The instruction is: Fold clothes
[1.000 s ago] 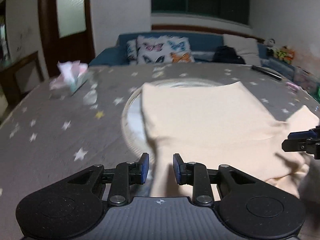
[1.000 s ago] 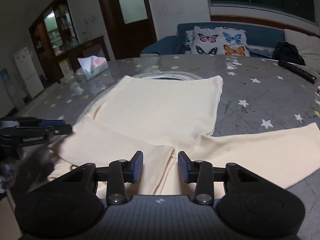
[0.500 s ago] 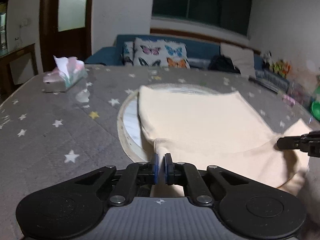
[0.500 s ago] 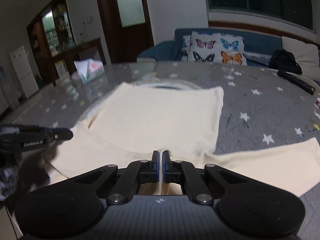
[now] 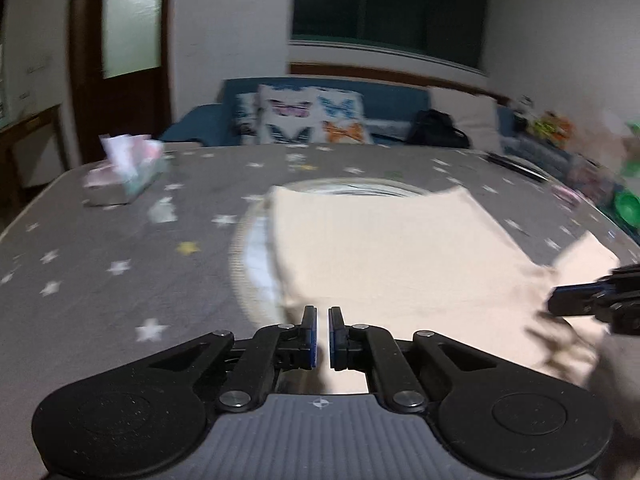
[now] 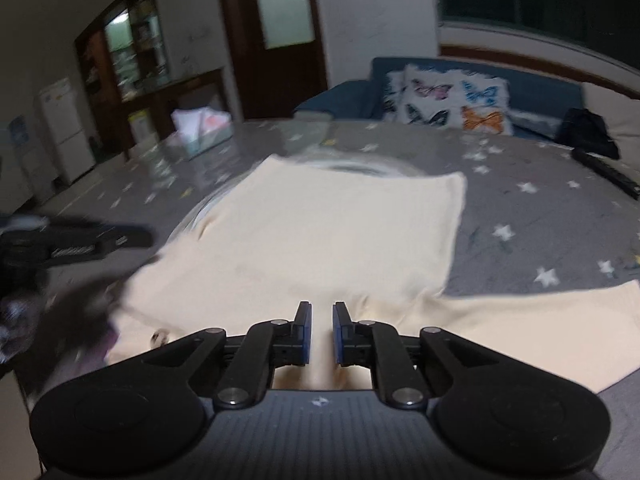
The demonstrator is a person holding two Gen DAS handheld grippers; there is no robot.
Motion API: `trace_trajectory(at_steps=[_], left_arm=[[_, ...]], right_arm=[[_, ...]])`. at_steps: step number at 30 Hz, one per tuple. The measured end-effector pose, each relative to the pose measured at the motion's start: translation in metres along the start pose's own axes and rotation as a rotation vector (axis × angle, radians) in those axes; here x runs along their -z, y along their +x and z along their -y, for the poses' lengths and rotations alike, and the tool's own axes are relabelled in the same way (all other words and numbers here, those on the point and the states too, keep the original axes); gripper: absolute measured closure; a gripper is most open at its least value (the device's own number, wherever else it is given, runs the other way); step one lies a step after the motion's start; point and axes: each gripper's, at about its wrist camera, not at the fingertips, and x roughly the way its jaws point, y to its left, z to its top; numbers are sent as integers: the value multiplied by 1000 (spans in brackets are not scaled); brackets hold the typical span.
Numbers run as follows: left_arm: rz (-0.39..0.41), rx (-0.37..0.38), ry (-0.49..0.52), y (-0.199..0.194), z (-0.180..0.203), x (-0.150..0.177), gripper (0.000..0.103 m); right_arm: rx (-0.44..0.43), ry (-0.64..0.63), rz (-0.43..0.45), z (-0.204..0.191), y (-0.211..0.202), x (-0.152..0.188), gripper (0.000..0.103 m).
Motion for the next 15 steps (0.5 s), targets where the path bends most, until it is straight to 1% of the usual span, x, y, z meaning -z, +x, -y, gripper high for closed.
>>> trace_trajectory(at_steps=[2, 4, 5, 6, 7, 8, 10, 12, 13, 14, 15], left_arm=[[-25, 7, 29, 8, 9, 4, 95], [-52, 3, 45, 14, 14, 8, 95], [-53, 4, 53, 14, 16, 9, 92], [-49, 3, 60, 13, 18, 10, 89], [-47, 6, 61, 12, 19, 9, 80], [-41, 7, 61, 11, 20, 8, 66], [-22, 4, 66, 7, 25, 5, 55], [-7, 14, 68, 4, 29, 1, 53], [1, 20, 68, 3, 31, 0, 47], [8, 23, 68, 2, 34, -2, 38], [17, 24, 66, 0, 36, -3, 33]], right_arm=[[1, -5, -30, -1, 5, 9, 92], [-11, 10, -19, 3, -1, 12, 91], [-14, 23, -7, 6, -7, 12, 89], [-15, 37, 8, 10, -14, 12, 79], [-6, 45, 24, 15, -21, 11, 74], [13, 49, 38, 22, -28, 11, 74], [74, 67, 55, 39, -37, 13, 74], [155, 105, 57, 62, -44, 17, 74], [203, 127, 58, 75, -47, 18, 73], [254, 151, 61, 88, -50, 21, 71], [302, 177, 64, 101, -52, 23, 66]])
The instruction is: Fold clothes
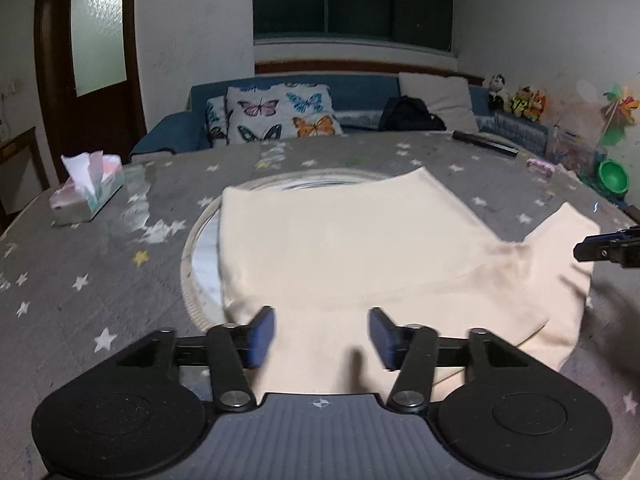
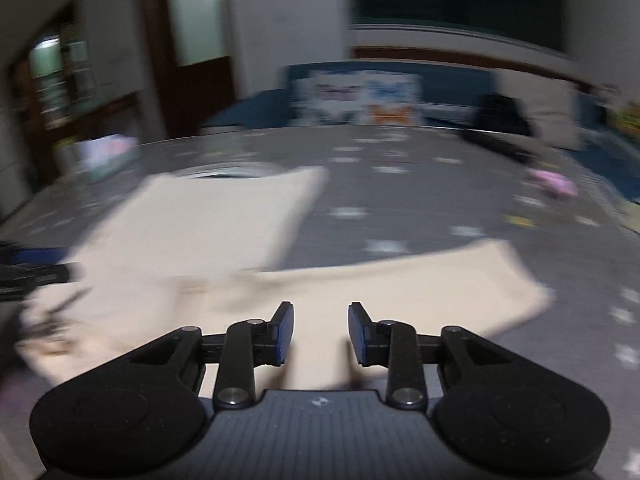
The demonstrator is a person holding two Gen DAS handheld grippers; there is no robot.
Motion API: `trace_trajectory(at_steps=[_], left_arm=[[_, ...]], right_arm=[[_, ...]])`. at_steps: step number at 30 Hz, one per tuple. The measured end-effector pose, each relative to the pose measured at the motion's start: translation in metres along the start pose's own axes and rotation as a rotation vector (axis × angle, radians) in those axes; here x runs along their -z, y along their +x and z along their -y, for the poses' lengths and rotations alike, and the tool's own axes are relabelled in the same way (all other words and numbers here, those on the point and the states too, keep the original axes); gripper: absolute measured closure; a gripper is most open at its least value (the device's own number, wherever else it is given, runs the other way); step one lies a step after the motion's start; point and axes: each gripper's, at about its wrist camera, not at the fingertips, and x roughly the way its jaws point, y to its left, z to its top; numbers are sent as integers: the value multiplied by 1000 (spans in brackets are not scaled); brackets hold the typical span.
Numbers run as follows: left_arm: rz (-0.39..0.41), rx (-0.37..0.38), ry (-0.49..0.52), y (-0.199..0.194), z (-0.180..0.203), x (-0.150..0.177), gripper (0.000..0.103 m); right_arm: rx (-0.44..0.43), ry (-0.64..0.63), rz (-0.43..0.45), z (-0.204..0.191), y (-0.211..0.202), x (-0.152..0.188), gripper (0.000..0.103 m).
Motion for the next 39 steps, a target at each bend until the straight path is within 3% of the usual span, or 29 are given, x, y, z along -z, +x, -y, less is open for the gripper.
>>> trace_trajectory(at_steps=[2, 7, 23, 25, 32, 39], left_arm=[[19, 3, 1, -2, 6, -2, 14], [37, 13, 19, -1, 20, -7, 0], [-18, 43, 88, 19, 58, -15, 0], [-30, 45, 98, 23, 63, -15, 0], [-56, 63, 144, 36, 82, -15, 0], [-78, 64, 192, 52, 99, -7, 0]], right_arm=[[75, 68, 1, 27, 3, 0, 65], [195, 206, 10, 83, 11, 1, 65], [204, 230, 37, 91, 37, -1, 72], [201, 229, 39, 91, 37, -1, 95], [186, 276, 102, 100, 14, -2, 96], [191, 284, 64, 106, 7, 4, 99]])
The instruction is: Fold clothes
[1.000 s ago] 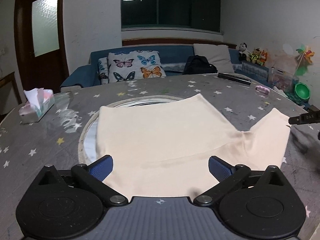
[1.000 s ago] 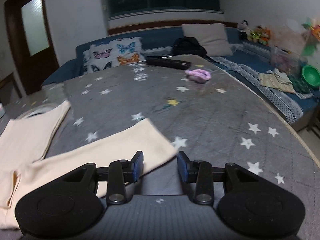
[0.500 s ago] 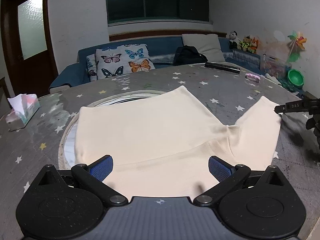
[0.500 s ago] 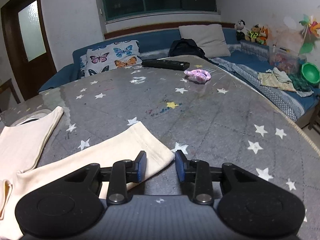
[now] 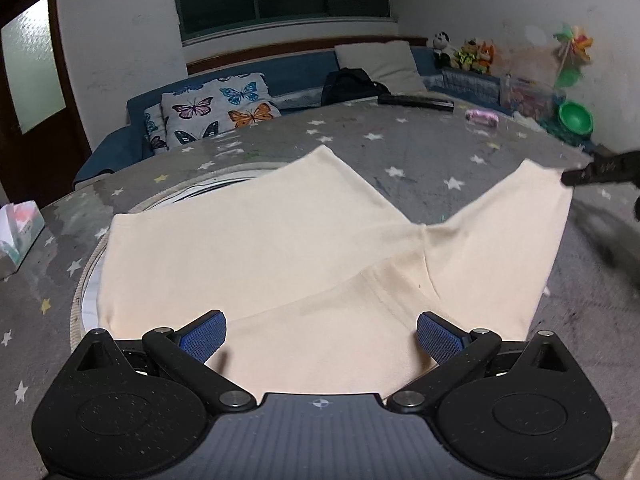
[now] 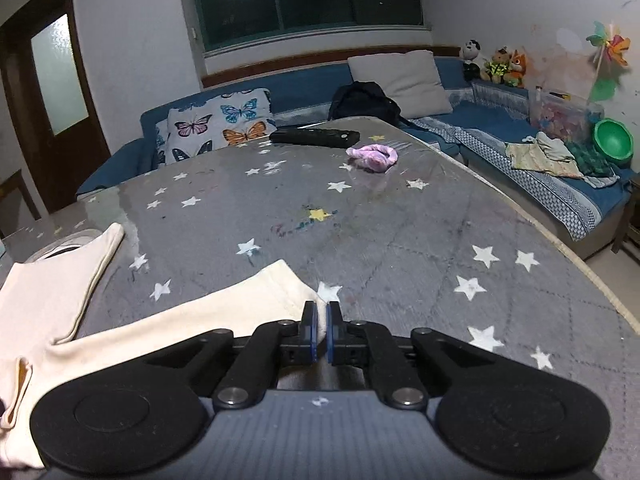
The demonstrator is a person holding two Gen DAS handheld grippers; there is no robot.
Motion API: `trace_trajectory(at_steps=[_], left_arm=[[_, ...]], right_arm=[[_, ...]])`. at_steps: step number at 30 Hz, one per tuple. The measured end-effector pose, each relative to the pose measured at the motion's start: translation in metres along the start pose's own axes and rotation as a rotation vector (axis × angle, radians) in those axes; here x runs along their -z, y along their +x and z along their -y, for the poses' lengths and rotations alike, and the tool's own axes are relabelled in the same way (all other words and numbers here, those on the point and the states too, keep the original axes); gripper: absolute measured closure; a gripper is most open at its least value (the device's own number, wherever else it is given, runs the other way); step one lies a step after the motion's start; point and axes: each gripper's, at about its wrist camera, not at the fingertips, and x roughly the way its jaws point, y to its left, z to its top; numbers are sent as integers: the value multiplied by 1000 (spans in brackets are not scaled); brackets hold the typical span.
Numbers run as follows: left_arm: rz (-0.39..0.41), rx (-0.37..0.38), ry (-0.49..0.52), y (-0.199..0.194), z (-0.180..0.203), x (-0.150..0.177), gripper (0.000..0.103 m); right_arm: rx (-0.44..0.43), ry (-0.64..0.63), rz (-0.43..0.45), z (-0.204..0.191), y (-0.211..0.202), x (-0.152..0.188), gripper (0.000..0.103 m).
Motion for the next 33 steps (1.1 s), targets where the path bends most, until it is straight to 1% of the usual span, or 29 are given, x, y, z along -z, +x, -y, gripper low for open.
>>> trace_trajectory(at_steps=[2, 3, 4, 7, 8, 10, 11, 14, 17, 18, 19, 23, 28, 31, 33], left_arm=[[-4, -1, 5, 2, 2, 2, 0], [-2, -2, 7, 2, 2, 2, 0], [-1, -5, 10, 2, 2, 2, 0], [7, -11, 18, -1, 2, 1, 0], [10, -12, 17, -2, 1, 1, 0], [18, -14, 14, -4, 0, -1, 0], [21, -16, 12, -4, 0, -2, 0], [23, -25, 12, -3, -1, -4, 0], [14, -33, 12, -1, -1, -4, 0], [11, -35, 14, 0, -1, -4, 0], [8, -34, 16, 1, 0, -4, 0], [-1, -28, 27, 6, 5, -2, 0], [7, -20, 28, 7, 5, -2, 0], [20, -20, 28, 5, 4, -1, 0], [34, -16, 27, 1, 3, 1, 0]], right_arm=[[-14, 15, 1, 1, -2, -1, 98], [-13, 21, 5, 2, -2, -1, 97], [-6, 21, 5, 2, -1, -1, 93], [-4, 37, 2, 4, 2, 1, 91], [-7, 43, 5, 4, 2, 2, 88], [-12, 50, 9, 4, 1, 3, 69], [-13, 48, 7, 4, 3, 4, 67], [-15, 36, -5, 2, 8, 8, 67], [4, -3, -2, -4, 10, 12, 71], [9, -20, -1, -6, 10, 13, 85], [8, -28, -4, -7, 10, 13, 94], [-9, -16, 3, -6, 2, 9, 96], [-38, 16, 8, -4, -13, -6, 96], [-93, 25, 35, -16, -33, -23, 96], [-136, -2, 58, -32, -49, -35, 96]])
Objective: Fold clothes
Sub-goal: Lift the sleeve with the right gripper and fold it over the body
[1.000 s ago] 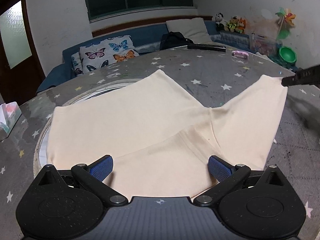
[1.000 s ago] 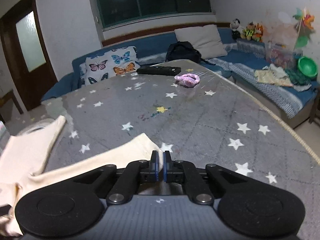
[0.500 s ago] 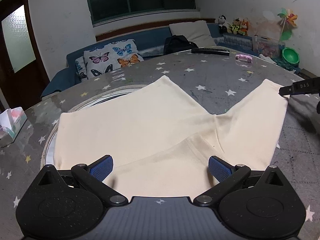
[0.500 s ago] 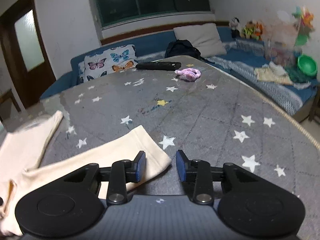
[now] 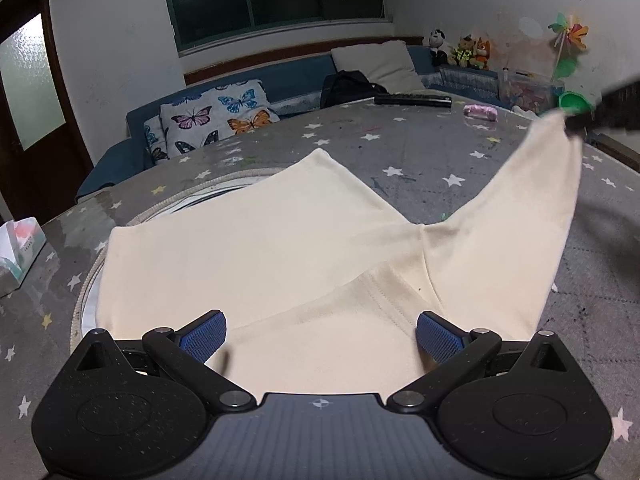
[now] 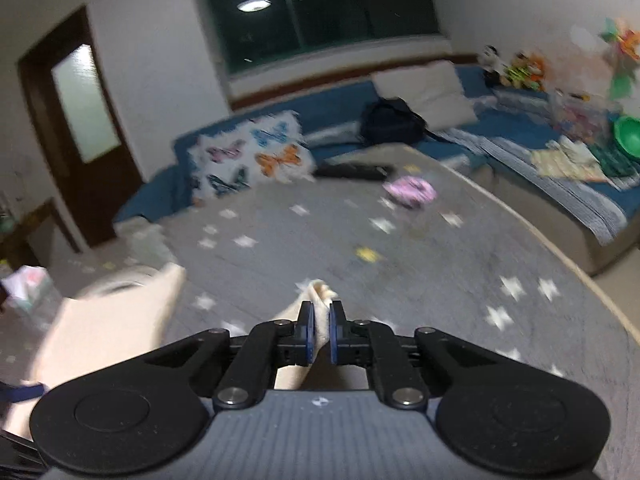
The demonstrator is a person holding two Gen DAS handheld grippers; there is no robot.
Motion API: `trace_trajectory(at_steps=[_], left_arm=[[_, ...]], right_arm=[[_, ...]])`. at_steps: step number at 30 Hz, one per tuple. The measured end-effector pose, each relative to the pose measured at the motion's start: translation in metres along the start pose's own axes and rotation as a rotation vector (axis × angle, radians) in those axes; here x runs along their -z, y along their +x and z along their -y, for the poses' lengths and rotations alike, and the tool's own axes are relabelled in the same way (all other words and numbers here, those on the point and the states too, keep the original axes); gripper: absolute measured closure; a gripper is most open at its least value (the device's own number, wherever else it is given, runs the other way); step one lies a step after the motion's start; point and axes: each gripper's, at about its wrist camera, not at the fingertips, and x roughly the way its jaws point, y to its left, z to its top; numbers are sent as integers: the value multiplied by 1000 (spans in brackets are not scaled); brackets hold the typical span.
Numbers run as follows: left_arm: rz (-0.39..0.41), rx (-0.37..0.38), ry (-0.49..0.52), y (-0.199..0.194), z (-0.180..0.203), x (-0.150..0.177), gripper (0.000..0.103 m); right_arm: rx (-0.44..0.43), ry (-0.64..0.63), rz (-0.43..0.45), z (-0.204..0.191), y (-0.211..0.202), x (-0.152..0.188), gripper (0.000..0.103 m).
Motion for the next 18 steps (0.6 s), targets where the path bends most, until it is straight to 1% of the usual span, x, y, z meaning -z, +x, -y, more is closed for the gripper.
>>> trace_trajectory(at_steps=[5, 9, 12, 16, 18], left_arm=[[37, -10, -55, -20, -21, 9, 0], [62, -59, -102, -39, -46, 20, 0], [72, -97, -146, -53, -67, 31, 0], [72, -142, -205, -66, -91, 48, 0], [65, -157, -226, -70, -100, 56, 0]], right_arm=[[-125, -115, 46, -64, -28, -24, 96], [-239, -219, 46, -126, -38, -30, 96], [-321, -293, 26, -172, -35, -24, 96], [-408, -378, -26, -229, -22, -5, 96], [-446, -400, -63, -251, -12, 5, 96]])
